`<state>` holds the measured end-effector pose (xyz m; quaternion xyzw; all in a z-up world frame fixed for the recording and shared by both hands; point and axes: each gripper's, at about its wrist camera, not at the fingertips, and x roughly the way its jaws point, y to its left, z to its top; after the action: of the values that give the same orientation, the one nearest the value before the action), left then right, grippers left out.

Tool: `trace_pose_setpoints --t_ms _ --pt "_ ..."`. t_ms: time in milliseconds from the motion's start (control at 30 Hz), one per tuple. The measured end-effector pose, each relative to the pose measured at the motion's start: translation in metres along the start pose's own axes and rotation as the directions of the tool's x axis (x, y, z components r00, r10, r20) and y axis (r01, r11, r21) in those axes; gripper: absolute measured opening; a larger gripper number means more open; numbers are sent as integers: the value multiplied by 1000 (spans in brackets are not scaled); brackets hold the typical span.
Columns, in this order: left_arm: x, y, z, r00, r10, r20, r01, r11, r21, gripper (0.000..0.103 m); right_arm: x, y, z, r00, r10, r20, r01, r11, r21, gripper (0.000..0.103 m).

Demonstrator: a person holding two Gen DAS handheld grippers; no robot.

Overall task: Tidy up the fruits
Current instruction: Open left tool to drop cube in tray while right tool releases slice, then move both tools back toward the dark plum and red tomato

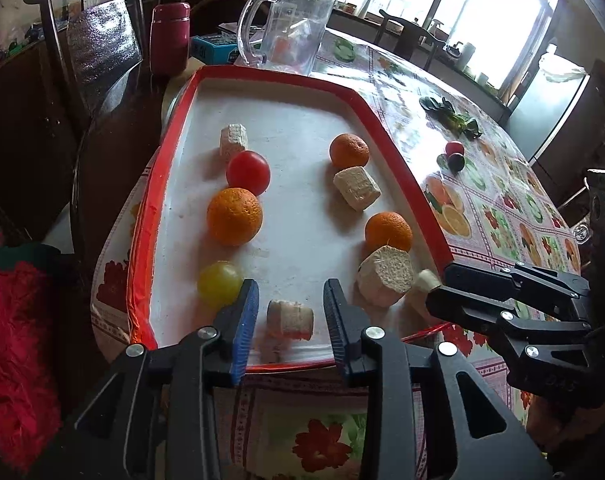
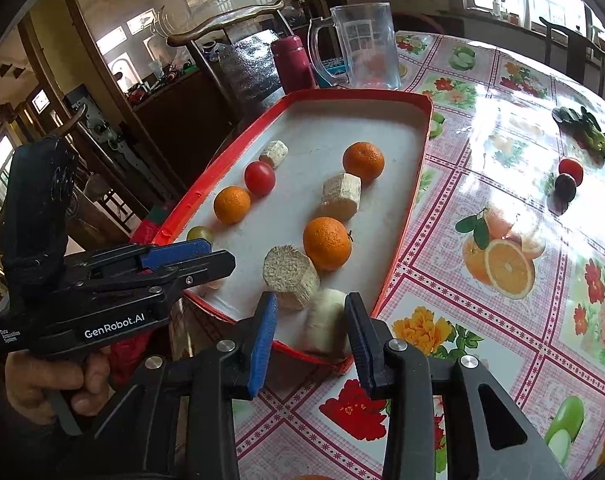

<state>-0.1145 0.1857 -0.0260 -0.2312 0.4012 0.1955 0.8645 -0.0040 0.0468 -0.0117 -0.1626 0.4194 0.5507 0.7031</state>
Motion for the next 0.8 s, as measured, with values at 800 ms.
trace_pose_setpoints --t_ms 800 --pt "-6 -39 11 999 -34 12 33 998 48 35 -57 -76 -12 992 -93 85 80 986 144 37"
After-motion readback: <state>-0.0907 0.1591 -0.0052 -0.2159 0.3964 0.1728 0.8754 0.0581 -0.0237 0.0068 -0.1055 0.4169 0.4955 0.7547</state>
